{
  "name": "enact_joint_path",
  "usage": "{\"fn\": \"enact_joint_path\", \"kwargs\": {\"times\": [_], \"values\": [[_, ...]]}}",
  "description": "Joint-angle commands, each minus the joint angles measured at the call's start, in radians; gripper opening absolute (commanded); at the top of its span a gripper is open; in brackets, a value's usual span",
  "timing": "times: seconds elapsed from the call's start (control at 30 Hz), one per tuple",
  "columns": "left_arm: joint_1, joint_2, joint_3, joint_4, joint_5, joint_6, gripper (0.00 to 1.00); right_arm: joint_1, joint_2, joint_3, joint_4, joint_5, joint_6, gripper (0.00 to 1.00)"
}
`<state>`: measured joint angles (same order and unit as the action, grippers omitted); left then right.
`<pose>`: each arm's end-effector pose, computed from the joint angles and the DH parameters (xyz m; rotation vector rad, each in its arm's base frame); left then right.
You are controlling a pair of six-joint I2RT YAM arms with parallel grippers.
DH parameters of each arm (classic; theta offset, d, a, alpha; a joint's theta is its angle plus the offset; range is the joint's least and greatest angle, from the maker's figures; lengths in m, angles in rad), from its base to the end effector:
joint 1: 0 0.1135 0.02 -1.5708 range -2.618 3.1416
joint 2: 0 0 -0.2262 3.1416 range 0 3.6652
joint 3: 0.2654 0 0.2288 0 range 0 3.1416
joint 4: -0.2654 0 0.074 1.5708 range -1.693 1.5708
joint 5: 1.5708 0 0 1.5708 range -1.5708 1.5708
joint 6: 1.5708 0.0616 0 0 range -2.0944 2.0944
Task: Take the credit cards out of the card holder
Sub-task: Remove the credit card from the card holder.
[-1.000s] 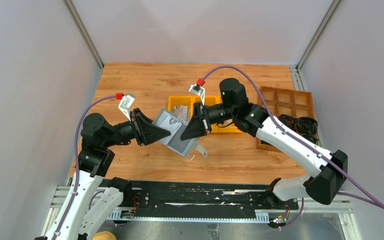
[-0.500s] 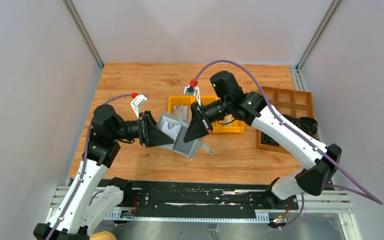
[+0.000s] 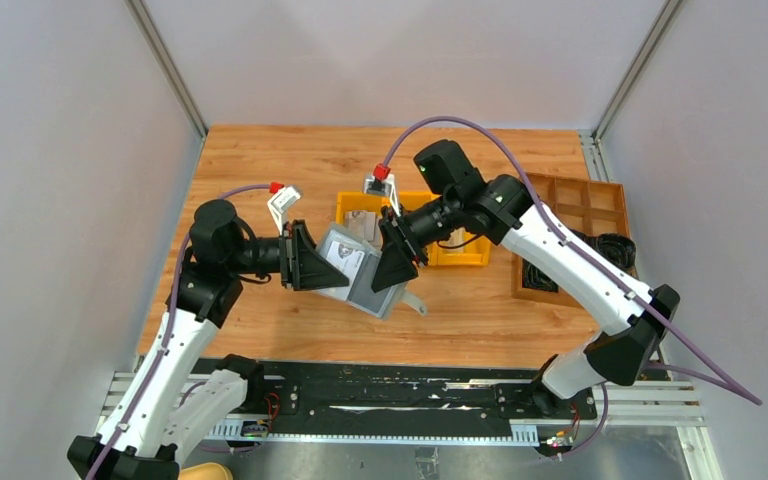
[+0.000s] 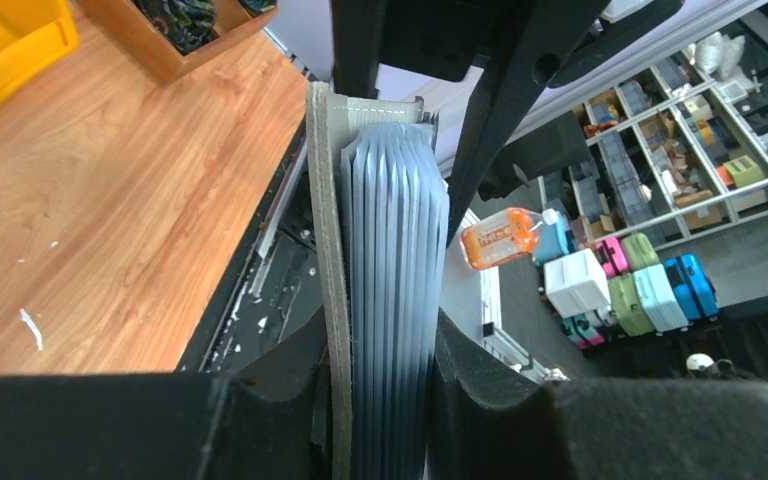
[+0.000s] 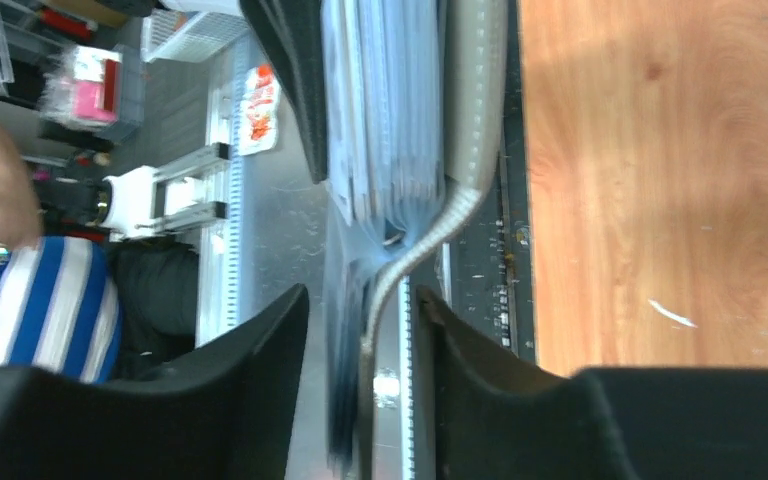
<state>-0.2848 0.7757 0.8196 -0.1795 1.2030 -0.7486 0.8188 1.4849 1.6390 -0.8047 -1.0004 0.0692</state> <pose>0.1486 -0.1034 0.3285 0.5940 1.8684 -1.7288 0.1636 0.2508 0.3671 -1.3829 1.8601 1.5805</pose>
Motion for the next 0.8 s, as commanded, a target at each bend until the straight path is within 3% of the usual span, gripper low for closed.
{"fn": "enact_joint_path", "kwargs": {"times": [0.0,0.13,0.3,0.5,0.77], "values": [[-0.003,-0.006,0.072,-0.072,-0.03,0.084,0.13,-0.053,-0.012,0.063,-0.021,0.123,0.051,0.54],[0.003,-0.028,0.09,-0.114,-0.137,0.134,0.06,-0.123,-0.112,0.029,0.147,0.3,0.242,0.64],[0.019,-0.071,0.094,-0.126,-0.31,0.172,0.01,-0.13,-0.307,-0.208,0.504,0.444,0.451,0.74],[0.022,-0.106,0.061,-0.062,-0.369,0.124,0.0,-0.083,-0.295,-0.33,0.765,0.3,0.663,0.75],[0.022,-0.119,0.051,-0.022,-0.353,0.064,0.0,-0.035,-0.187,-0.343,0.879,0.235,0.741,0.73]]}}
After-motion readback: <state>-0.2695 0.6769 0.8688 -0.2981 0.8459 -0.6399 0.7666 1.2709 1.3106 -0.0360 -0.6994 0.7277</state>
